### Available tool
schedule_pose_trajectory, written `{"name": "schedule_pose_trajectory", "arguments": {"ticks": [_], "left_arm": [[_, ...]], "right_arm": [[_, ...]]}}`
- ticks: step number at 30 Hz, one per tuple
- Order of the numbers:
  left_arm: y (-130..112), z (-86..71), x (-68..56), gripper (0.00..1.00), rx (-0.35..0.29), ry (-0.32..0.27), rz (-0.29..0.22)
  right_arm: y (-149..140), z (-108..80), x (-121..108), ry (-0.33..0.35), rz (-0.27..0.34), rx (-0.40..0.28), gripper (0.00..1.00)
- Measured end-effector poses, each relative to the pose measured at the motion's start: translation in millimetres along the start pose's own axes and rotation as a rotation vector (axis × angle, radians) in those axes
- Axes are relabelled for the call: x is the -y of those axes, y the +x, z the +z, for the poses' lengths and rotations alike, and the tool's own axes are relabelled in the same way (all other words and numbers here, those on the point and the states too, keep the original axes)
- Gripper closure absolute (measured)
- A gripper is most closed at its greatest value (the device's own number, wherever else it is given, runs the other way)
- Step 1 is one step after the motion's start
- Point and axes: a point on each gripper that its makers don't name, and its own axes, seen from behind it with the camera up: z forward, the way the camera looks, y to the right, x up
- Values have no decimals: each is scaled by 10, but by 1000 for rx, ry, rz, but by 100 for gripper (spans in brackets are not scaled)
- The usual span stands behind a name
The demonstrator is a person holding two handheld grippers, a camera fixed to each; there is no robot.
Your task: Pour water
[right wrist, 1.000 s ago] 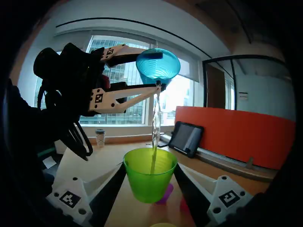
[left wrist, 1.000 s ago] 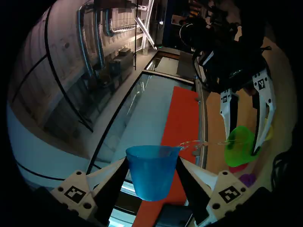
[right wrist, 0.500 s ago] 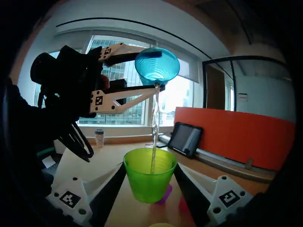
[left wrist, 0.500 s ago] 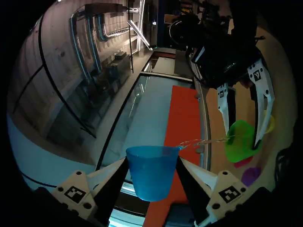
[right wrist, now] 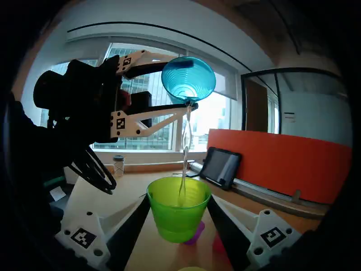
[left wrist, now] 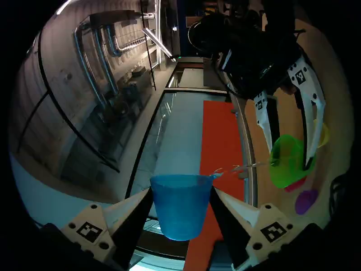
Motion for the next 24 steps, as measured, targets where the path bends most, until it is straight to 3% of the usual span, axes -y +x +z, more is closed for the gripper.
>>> {"name": "schedule_pose_trajectory", "arguments": {"ticks": [24], "left_arm": [[108,-48,-13,15,-28,20,169]], "right_arm": [[30,-4,-53,-8,3,-10,9]]}}
